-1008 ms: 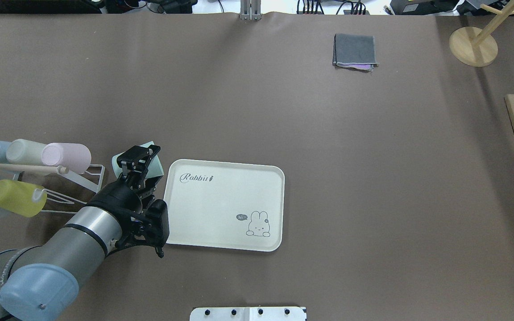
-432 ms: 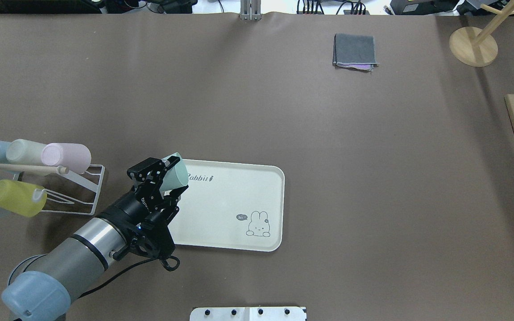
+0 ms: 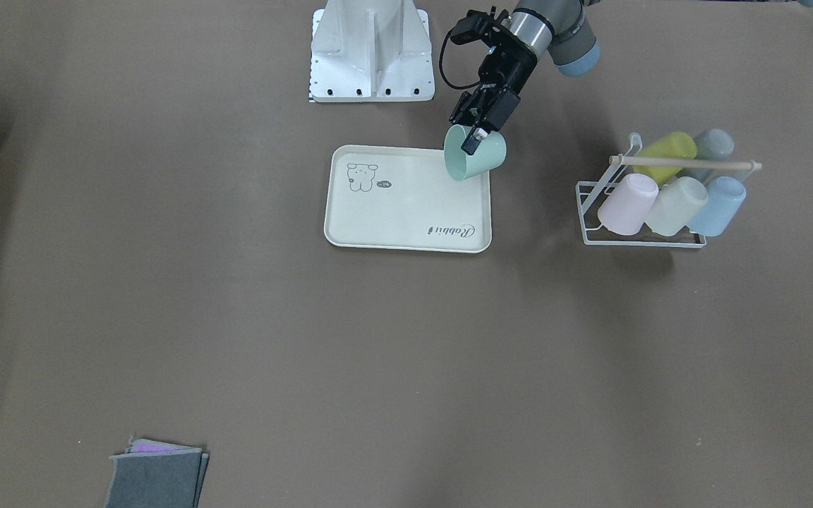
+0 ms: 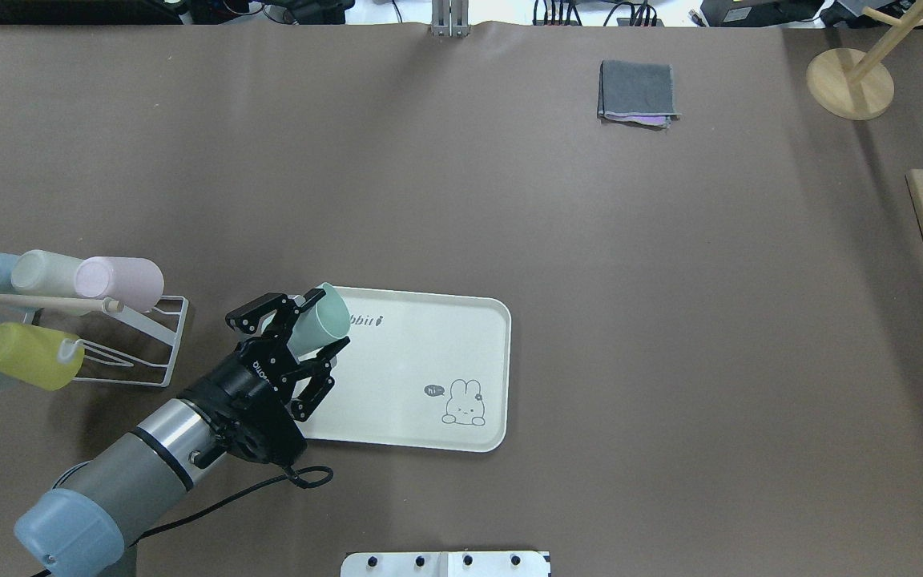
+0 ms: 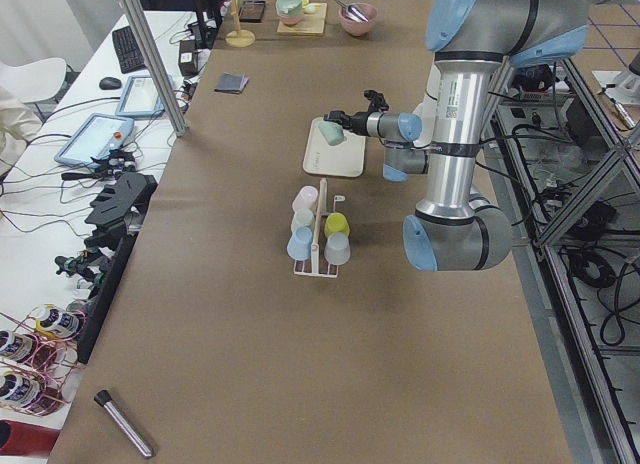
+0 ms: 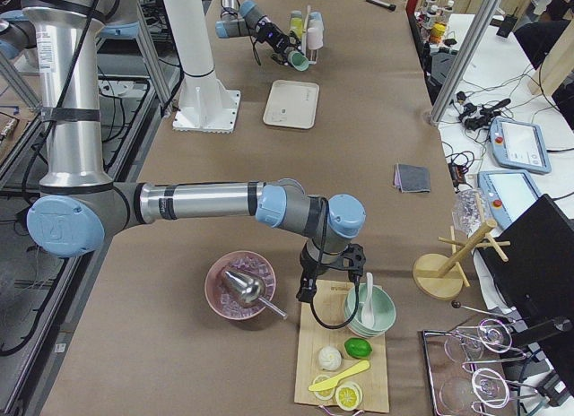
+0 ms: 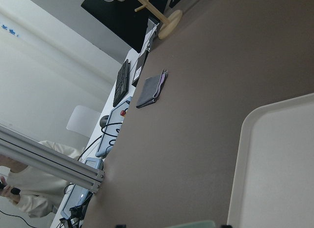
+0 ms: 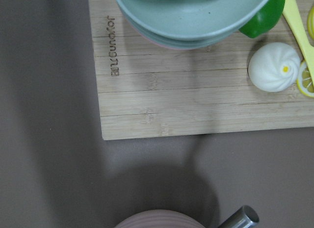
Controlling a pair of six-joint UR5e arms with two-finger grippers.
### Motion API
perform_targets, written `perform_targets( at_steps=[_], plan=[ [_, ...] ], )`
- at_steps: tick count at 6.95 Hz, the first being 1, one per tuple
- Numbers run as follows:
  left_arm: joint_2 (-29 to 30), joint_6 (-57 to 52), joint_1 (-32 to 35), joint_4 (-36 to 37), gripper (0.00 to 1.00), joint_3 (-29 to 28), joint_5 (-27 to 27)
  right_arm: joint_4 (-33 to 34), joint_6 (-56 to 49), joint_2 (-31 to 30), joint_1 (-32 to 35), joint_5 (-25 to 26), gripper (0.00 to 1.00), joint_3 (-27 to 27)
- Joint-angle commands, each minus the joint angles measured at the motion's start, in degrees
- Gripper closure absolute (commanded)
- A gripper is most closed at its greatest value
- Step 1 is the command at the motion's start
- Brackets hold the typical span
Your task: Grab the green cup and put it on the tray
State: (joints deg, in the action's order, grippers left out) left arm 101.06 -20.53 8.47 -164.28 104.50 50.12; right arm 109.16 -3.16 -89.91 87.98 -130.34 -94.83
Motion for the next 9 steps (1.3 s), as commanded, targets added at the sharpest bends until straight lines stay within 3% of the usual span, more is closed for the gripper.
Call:
perform_targets(
  at_steps=[1, 3, 9],
  plan=[
    [1.58, 7.82, 0.06, -6.55, 0.37, -5.15, 1.47, 0.0, 0.0, 0.0, 0.0, 0.0, 0.0, 0.0],
    [4.91, 10.16, 0.41, -13.85, 0.37, -11.75, 2.79, 0.0, 0.0, -0.18, 0.0, 0.0, 0.0, 0.0],
    [11.42, 17.71, 0.94, -16.69, 0.37, -21.95, 2.79, 0.0, -0.17, -0.53, 0.0, 0.0, 0.0, -0.09]
  ],
)
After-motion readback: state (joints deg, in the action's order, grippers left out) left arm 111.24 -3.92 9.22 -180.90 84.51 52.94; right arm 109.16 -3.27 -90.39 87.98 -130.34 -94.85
